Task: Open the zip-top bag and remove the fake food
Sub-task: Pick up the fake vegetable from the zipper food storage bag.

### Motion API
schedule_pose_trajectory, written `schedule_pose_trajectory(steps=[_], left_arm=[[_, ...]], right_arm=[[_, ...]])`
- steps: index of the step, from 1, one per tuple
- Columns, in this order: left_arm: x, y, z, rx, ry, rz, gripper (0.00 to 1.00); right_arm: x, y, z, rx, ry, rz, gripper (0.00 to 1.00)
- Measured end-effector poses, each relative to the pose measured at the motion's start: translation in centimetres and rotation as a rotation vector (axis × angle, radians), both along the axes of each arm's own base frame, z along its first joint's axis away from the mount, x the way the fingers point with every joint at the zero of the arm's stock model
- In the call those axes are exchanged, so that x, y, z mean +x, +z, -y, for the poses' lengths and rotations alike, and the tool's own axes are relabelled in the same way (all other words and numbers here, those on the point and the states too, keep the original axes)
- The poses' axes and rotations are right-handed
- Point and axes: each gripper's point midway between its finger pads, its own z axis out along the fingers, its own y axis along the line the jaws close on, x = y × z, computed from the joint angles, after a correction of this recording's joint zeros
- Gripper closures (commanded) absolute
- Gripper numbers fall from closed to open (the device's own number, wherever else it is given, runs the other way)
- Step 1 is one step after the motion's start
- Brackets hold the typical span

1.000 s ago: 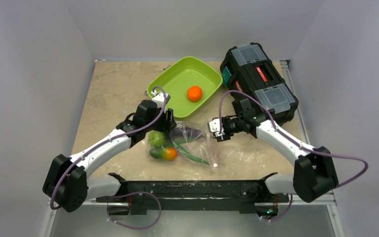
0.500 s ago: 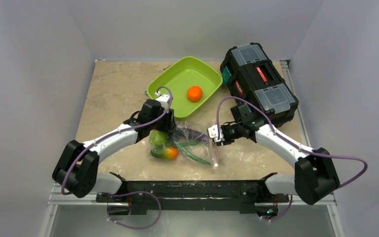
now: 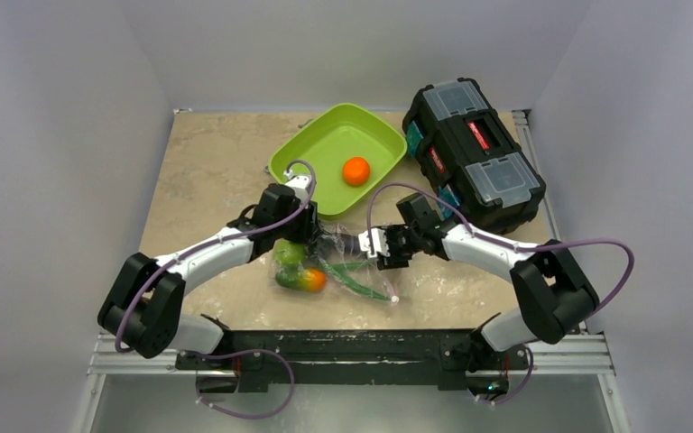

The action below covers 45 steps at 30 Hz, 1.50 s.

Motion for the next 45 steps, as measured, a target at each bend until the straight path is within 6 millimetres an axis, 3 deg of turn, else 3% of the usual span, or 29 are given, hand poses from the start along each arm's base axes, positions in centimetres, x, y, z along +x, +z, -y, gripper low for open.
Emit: schedule_pose_trajectory(steps=[6,10,17,23,30,34,40,45], left_arm=[[-0.3,-0.4,0.1,-0.008,-0.001,-0.015,0.61],[-0.4,-0.6,0.1,-0.013,-0.001,-0.022,0.61],[-1.0,-0.1,-0.2,-0.026,-0.003,-0.017,0.59],[-1.7,3.0,-0.5,-0.065,-0.005,0.044,0.44],[-3.6,9.9,-1.7,-0.162,0.015,0.196,0.31],[-5.2,12.7,-2.6,-0.217,0.027,0.253,0.26],[-8.0,15.0,-4.1,-0.274,0.040,0.301,0.22],[-9.4,15.7,-4.9,-0.300,0.053,0.314,0.22]], right_arm=[[1.3,0.4,-0.4,0.013,-0.059,0.035,0.44],[1.2,-1.3,-0.8,-0.025,-0.078,0.011,0.46],[2.1,-1.9,-1.1,-0.042,-0.136,0.001,0.85],[1.6,-1.3,-0.8,-0.057,-0.141,-0.022,0.93],[1.8,2.4,-0.9,-0.076,-0.149,-0.048,0.95],[1.5,3.3,-0.5,-0.092,-0.162,-0.068,0.95],[0.4,3.0,1.4,-0.133,-0.208,-0.139,0.96],[0.4,3.8,3.4,-0.127,-0.260,-0.148,0.96]])
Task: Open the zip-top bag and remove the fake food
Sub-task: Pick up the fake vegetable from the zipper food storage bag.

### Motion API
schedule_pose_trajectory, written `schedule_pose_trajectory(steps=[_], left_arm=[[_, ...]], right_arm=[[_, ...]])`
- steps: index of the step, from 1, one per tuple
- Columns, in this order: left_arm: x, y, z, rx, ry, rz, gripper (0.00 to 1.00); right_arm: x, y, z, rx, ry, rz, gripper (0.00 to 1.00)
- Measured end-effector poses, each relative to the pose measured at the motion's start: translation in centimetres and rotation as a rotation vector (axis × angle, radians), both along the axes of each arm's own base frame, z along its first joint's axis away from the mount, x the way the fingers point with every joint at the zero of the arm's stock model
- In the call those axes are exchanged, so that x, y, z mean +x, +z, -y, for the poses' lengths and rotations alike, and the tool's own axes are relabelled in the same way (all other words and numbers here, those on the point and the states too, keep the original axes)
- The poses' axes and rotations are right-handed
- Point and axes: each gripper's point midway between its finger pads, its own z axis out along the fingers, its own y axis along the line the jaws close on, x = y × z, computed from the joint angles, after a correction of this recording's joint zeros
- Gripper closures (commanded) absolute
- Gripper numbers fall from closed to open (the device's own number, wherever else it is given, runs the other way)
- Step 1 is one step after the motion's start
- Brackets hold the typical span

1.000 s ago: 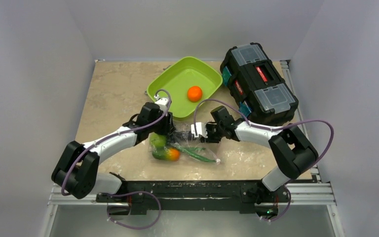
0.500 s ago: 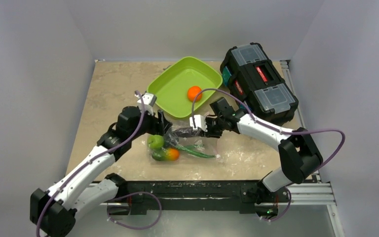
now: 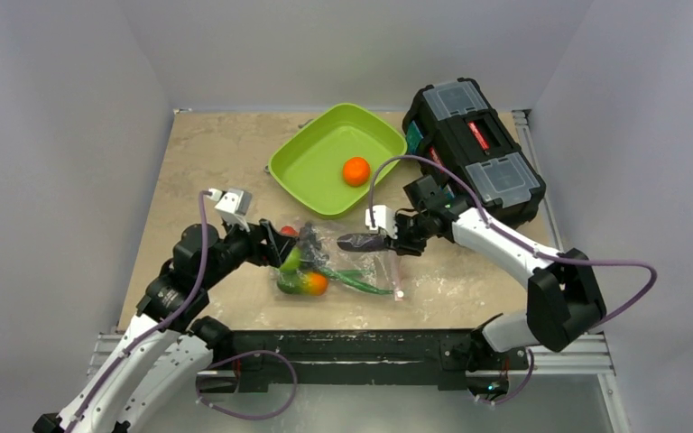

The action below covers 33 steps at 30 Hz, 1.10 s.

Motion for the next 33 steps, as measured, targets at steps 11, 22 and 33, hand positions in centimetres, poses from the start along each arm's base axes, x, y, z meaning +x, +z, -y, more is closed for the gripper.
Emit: schedule_pose_trajectory(steps=[11,22,33], left_arm=[[-1.5,-2.1,0.0,-0.025,-0.016,-0.073,0.21],[-2.6,-1.7,0.0,-0.055,-0.039,-0.065,0.21],[-3.4,-2.1,-0.3,-0.070,-0.041,-0.078,0.21]], right_arm=[[-0.6,0.9,3.5,-0.003,-0.068,0.001,0.96],[-1.2,1.4,5.1,0.013,-0.102,0.006,0.96],[-2.5,1.2,7.1,-0.009,-0.130,0.004,0.96]])
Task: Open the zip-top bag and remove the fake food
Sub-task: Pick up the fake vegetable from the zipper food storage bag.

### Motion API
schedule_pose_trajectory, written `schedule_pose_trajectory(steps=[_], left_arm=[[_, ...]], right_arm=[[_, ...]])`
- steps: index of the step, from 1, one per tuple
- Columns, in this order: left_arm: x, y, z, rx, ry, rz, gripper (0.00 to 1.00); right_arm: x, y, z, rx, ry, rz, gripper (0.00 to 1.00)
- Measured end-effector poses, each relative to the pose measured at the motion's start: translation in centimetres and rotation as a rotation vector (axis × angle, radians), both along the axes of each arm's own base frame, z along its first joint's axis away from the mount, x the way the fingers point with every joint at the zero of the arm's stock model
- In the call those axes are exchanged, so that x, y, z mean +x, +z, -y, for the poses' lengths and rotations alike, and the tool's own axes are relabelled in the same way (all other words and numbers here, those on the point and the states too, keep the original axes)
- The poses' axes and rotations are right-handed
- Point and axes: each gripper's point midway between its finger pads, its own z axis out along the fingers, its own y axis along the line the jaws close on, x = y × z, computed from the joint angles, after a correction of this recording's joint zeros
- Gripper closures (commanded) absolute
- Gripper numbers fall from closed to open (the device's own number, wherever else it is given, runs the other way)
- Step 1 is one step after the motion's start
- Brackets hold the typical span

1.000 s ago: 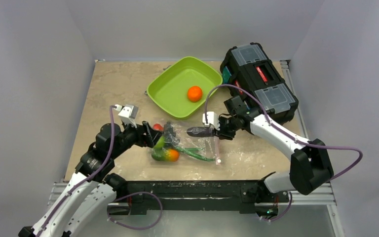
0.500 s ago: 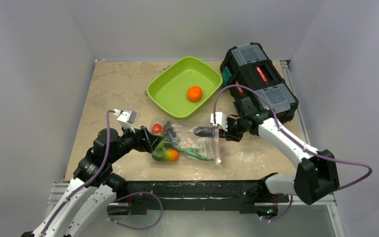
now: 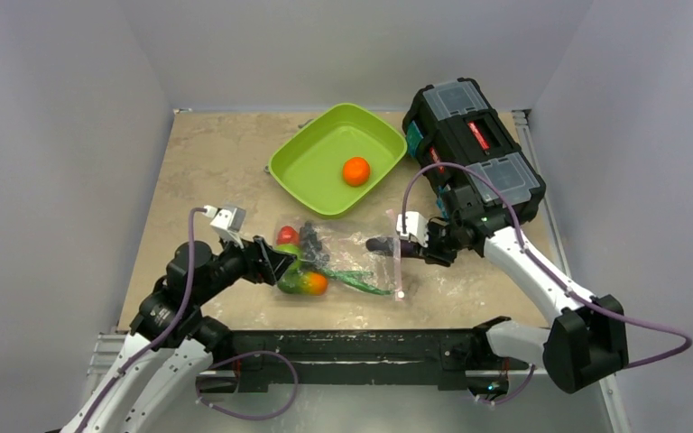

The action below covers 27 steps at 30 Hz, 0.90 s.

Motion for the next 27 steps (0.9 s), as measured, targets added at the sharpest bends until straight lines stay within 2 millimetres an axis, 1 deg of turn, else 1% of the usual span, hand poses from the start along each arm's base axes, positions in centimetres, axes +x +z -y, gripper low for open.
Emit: schedule_pose_trajectory(steps=[5,9,22,25,27], left_arm=[[-0.2,0.3,-0.1,-0.007,0.000,0.013,0.21],[-0.3,0.2,-0.2,-0.005,0.000,0.010,0.20],[-0.7,0.4,-0.4,-0.012,0.000,0.020,0.20],[-0.8,0.3,-0.5,-0.011,0.000,0.018,0.21],[-0.9,0.4,-0.5,-0.012,0.000,0.021,0.21]], right_arm=[[-1.2,-0.5,1.9,-0.036,-0.035,-0.011,0.96],[-1.6,-0.3,3.2,-0.054,-0.065,-0.001,0.96],[-2.6,1.8,7.2,-0.120,-0.196,0.076,0.97],[-3.1,2.4,7.6,-0.127,-0.215,0.087,0.97],[-3.3,3.1,7.8,-0.127,-0.227,0.099,0.97]])
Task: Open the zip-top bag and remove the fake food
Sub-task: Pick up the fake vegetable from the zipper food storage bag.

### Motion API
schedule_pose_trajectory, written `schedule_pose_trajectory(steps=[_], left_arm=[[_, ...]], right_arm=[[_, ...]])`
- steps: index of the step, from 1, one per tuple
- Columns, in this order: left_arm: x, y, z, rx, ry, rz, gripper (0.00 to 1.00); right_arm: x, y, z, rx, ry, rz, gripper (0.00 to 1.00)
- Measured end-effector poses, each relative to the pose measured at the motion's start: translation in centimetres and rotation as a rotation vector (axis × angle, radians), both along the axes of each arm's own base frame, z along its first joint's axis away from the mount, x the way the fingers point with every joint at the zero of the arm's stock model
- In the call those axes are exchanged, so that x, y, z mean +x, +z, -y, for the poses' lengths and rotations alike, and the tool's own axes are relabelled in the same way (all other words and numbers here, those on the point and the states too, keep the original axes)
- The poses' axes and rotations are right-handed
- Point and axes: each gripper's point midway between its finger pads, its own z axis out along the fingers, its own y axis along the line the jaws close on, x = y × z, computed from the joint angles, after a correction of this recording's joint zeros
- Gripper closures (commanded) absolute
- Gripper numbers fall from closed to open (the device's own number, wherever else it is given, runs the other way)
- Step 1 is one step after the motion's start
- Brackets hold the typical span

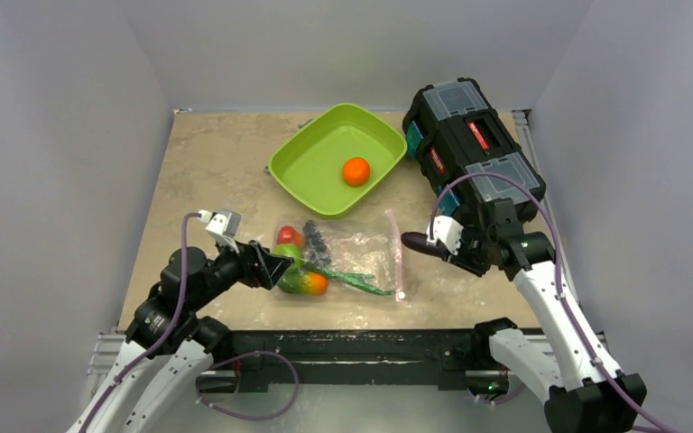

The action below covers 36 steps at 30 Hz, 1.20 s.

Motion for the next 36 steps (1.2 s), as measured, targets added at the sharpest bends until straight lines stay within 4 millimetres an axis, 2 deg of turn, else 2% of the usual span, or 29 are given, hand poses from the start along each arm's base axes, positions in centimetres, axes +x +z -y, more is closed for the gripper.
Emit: schedule_pose_trajectory(steps=[5,8,11,15,22,26,30,36], left_arm=[[-0.1,0.1,0.0,-0.004,-0.002,0.006,0.20],[-0.1,0.1,0.0,-0.005,-0.004,0.005,0.21],[-0.2,0.2,0.1,-0.006,-0.007,0.005,0.20],[-0.2,0.2,0.1,-0.011,-0.010,0.006,0.21],[-0.5,-0.7,0.3,-0.030,-0.015,-0.028,0.20],[-0.8,-0.9,0.4,-0.049,-0.017,-0.035,0.21],[-1.0,-0.8,0.4,-0.066,-0.013,-0.038,0.20],[-1.1,-0.9,0.3,-0.078,-0.009,-0.046,0.20]], right_arm=[[0.8,3.0,-0.1,0.023,-0.022,0.059,0.97],[1.9,5.3,-0.7,0.050,-0.022,0.098,0.97],[3.0,6.7,-1.7,0.093,-0.013,0.099,0.97],[4.8,8.0,-4.1,0.193,0.005,0.059,0.97],[9.2,10.5,-9.8,0.367,0.036,0.029,0.96],[12.3,11.0,-12.7,0.418,0.032,0.006,0.96],[16.2,10.0,-15.4,0.446,0.010,-0.023,0.95],[19.1,7.9,-17.6,0.483,-0.046,-0.071,0.94]])
